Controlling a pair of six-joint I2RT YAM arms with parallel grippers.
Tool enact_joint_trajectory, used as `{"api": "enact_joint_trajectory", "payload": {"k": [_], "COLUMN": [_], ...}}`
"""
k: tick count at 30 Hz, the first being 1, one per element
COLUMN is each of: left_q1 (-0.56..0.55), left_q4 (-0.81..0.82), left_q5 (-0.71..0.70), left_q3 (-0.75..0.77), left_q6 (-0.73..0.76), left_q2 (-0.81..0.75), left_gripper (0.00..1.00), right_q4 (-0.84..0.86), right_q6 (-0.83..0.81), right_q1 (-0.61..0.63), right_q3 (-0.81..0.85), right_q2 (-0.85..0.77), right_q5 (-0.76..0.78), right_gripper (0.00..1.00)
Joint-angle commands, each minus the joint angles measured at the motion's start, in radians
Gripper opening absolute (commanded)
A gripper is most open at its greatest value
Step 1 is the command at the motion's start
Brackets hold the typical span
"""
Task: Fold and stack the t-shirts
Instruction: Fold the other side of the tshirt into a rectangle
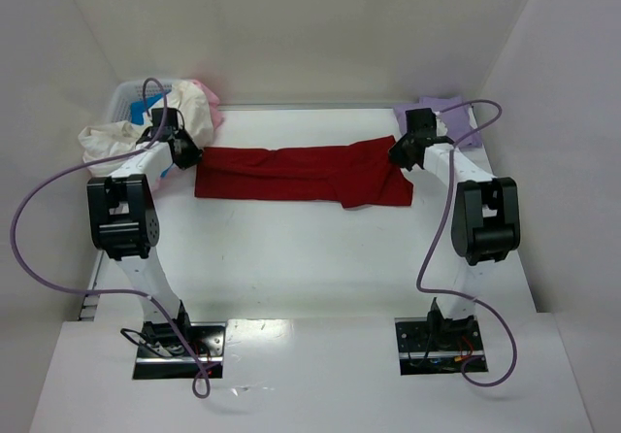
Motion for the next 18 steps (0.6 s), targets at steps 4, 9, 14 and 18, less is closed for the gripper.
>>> {"api": "enact_joint_trajectory", "payload": {"k": [4, 9, 14, 18], "left_q1": [0.014, -0.005, -0.040, -0.109], "left_q4": [0.016, 0.025, 0.104, 0.157], "left_q5": [-0.115, -0.115, -0.077, 0.023], "left_q3": [0.020, 0.009, 0.000, 0.001], "left_q6": [0.021, 0.012, 0.049, 0.105], "left_q2": [0.026, -0.020, -0.092, -0.115], "left_gripper": [0.08, 0.43, 0.80, 0.87], "right_q4": [0.068, 0.077, 0.077, 0.077], "right_q6": [-0.022, -0.057, -0.109, -0.159], "right_q1": [-0.011, -0.011, -0.011, -0.011], "right_q3": [0.047, 0.047, 0.047, 0.047], "right_q2": [0.020, 0.020, -0.018, -0.069], "right_q5": [0.007, -0.002, -0.002, -0.013], "right_gripper": [0.14, 0.30, 0.48, 0.58]}}
